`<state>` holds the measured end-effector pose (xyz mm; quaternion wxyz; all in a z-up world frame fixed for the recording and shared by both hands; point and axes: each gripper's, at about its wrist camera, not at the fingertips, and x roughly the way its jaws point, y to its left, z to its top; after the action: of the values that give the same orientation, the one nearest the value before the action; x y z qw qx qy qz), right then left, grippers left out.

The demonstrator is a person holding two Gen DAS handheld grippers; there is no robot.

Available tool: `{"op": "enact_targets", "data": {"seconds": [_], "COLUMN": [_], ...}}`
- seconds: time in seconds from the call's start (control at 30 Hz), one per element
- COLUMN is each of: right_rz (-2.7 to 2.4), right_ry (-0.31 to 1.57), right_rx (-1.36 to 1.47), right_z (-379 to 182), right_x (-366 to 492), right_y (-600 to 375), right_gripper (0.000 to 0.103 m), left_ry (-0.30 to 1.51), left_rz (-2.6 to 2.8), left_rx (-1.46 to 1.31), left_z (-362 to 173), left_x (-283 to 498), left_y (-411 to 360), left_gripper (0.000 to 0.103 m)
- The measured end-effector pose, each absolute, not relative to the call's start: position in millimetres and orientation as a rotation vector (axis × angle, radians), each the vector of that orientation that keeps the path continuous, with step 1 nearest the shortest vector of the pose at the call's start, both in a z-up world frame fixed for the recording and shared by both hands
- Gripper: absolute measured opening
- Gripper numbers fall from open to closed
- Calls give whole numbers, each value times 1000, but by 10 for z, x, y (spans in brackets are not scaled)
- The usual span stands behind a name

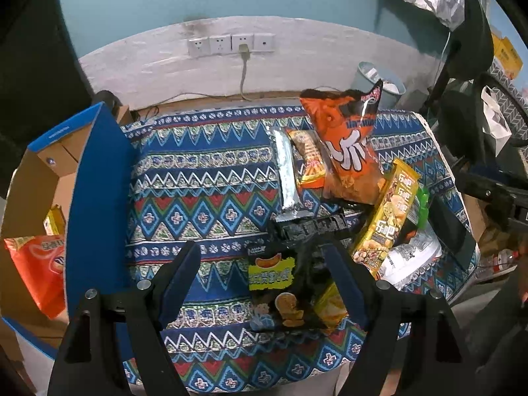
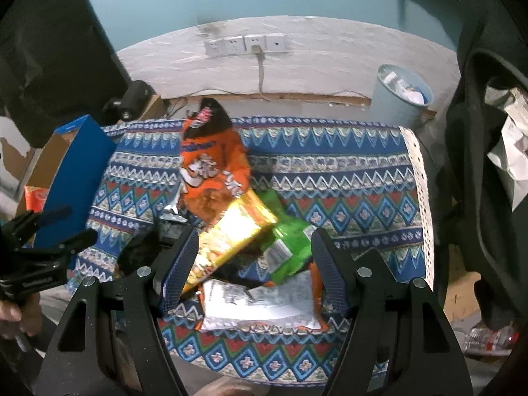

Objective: Organize snacks

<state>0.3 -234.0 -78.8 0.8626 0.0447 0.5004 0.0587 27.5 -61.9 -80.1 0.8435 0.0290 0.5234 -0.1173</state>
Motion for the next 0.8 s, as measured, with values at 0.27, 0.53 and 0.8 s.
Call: {"op": "enact_targets", "data": {"seconds": [0.27,0.53,0.8], "right_rz": [100,147,219], "right_ry": [1101,1134,1211], "right_rx": [112,104,182], "right_z": [-954,-1096,-1418], "right_x": [42,69,116], "right_y": [-2437,-2289,-2037], "right_gripper": [70,70,70], "left_ry": [1174,1279,1334], "left_rz": [-256,-249,-233], "left_rx": [34,0,2], "left_z": [-987,-1336,-1624], "left_x": [347,459,559], "left_y": [-676,-721,-754], "left_gripper": [81,81,81]}}
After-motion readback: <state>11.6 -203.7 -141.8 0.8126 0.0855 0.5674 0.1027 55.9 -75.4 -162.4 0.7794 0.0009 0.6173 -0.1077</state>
